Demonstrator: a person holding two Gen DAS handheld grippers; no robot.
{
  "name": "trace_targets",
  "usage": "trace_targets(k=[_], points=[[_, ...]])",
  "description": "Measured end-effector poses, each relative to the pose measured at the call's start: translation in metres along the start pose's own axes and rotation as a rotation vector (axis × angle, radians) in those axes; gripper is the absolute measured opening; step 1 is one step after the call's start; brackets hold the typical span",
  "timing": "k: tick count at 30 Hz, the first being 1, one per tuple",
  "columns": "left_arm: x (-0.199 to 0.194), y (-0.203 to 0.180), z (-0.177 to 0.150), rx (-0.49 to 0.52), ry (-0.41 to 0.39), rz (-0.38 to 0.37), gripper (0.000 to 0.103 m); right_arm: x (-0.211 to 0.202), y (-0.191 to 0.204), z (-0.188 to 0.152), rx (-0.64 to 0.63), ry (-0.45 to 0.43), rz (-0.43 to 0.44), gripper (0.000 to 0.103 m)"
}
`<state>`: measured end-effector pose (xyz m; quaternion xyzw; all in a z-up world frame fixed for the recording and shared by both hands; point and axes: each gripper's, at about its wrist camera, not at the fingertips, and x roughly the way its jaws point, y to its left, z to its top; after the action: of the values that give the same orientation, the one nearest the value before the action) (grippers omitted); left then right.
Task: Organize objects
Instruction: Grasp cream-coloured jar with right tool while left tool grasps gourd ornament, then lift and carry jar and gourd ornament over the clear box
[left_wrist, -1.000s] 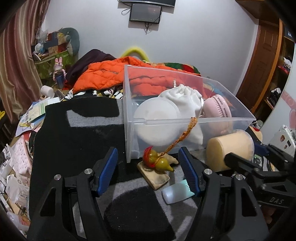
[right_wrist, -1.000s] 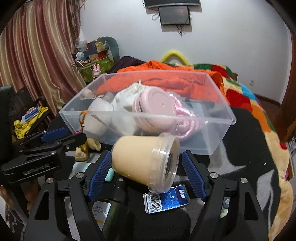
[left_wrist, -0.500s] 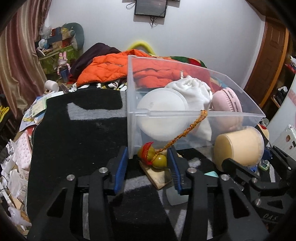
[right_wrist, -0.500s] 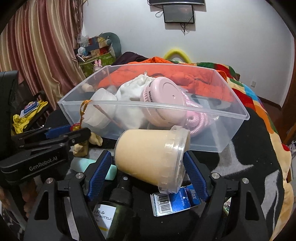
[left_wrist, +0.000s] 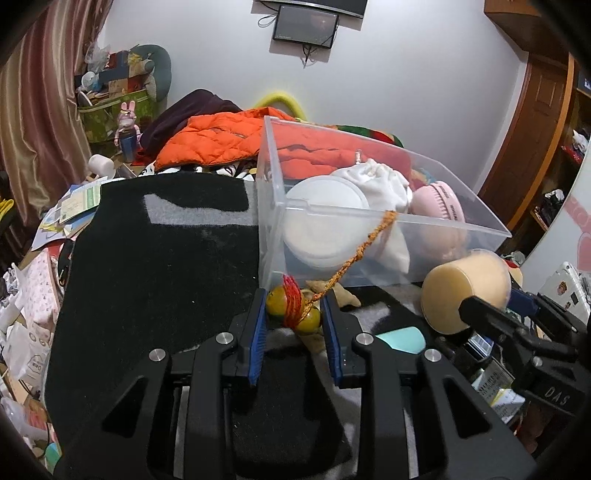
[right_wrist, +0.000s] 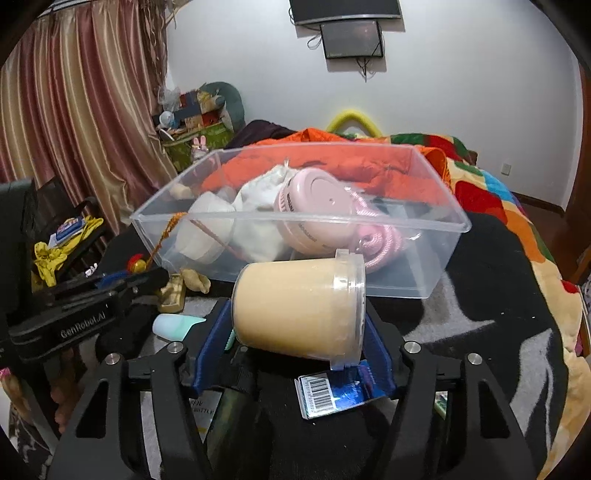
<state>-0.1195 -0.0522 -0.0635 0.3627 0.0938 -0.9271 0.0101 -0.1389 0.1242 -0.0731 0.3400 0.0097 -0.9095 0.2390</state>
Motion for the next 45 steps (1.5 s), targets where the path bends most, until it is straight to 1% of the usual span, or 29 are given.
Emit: trace_targets(k=[4, 9, 15, 19, 22, 26, 29, 33, 36, 38, 41, 45], points=[[-0.012, -0.005, 0.001, 0.014, -0.030, 0.002, 0.028, -0.002, -0.007, 0.001, 0.028, -0.003, 0.025, 0.062], [-0.032, -0.004, 0.006, 0.003, -0.081, -0.010, 0.028, -0.010, -0.013, 0.002, 0.057, -0.014, 0.048, 0.062], [-0.048, -0.004, 0.014, 0.004, -0.128, -0.009, 0.028, -0.022, -0.019, 0.006, 0.092, -0.053, 0.070, 0.062], [-0.050, -0.007, 0.021, 0.011, -0.137, -0.020, 0.028, -0.034, -0.020, 0.010, 0.088, -0.088, 0.063, 0.062], [-0.047, -0.014, 0.025, 0.032, -0.131, -0.036, 0.028, -0.043, -0.023, 0.014, 0.096, -0.116, 0.060, 0.062], [-0.045, -0.027, 0.032, 0.078, -0.134, -0.025, 0.028, -0.053, -0.026, 0.022, 0.096, -0.153, 0.043, 0.062], [-0.044, -0.033, 0.041, 0.100, -0.141, -0.036, 0.028, -0.058, -0.027, 0.028, 0.092, -0.178, 0.033, 0.062], [-0.040, -0.041, 0.051, 0.139, -0.146, -0.007, 0.028, -0.061, -0.029, 0.034, 0.090, -0.207, 0.025, 0.062], [-0.031, -0.047, 0.056, 0.159, -0.129, -0.010, 0.028, -0.063, -0.032, 0.040, 0.092, -0.224, 0.026, 0.062], [-0.023, -0.050, 0.059, 0.162, -0.109, -0.025, 0.028, -0.062, -0.035, 0.044, 0.088, -0.230, 0.017, 0.062], [-0.010, -0.054, 0.062, 0.167, -0.079, -0.037, 0.028, -0.056, -0.037, 0.050, 0.077, -0.226, 0.010, 0.062], [0.002, -0.060, 0.065, 0.185, -0.050, -0.030, 0.028, -0.042, -0.043, 0.058, 0.077, -0.213, 0.007, 0.062]])
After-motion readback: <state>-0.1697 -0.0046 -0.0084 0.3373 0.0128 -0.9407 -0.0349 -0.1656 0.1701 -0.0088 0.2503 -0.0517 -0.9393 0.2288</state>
